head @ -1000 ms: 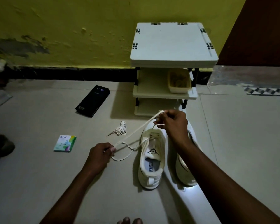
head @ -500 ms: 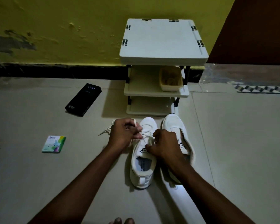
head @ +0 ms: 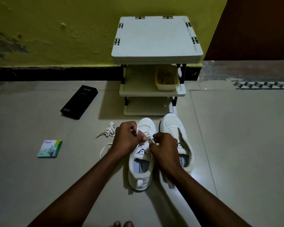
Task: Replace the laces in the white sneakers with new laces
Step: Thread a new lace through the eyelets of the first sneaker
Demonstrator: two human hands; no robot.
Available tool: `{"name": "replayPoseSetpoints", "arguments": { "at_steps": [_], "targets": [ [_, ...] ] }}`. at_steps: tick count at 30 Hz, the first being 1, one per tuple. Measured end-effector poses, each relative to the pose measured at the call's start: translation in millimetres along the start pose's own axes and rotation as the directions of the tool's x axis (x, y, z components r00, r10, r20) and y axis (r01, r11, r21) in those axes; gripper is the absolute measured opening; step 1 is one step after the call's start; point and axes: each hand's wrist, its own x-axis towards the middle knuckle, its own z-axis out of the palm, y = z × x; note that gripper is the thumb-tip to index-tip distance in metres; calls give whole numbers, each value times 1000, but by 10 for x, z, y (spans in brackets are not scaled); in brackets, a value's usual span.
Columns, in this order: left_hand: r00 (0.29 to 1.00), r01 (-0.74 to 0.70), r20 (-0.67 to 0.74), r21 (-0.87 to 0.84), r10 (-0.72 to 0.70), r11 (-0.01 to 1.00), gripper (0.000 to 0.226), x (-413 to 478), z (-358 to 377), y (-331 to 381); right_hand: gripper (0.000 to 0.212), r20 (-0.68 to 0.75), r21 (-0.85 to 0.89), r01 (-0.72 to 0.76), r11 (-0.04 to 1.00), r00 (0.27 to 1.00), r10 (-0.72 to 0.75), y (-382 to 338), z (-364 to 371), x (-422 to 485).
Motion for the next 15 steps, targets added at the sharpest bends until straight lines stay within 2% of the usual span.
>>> {"name": "replayPoseSetpoints", "arguments": {
  "at_steps": [6, 8, 15],
  "targets": [
    [994, -108, 54, 200, 99, 974, 16, -29, 8, 102, 29, 15, 52, -41, 998, 999, 40, 9, -26, -12],
    [990, -143, 35, 266, 138, 953, 18, -24, 42, 76, 30, 10, 62, -51, 997, 999, 50, 6, -28, -9],
    [980, -170, -65, 216, 188, 962, 9, -84, 154, 83, 31, -7, 59, -77, 995, 997, 78, 74, 28, 33]
  ]
}}
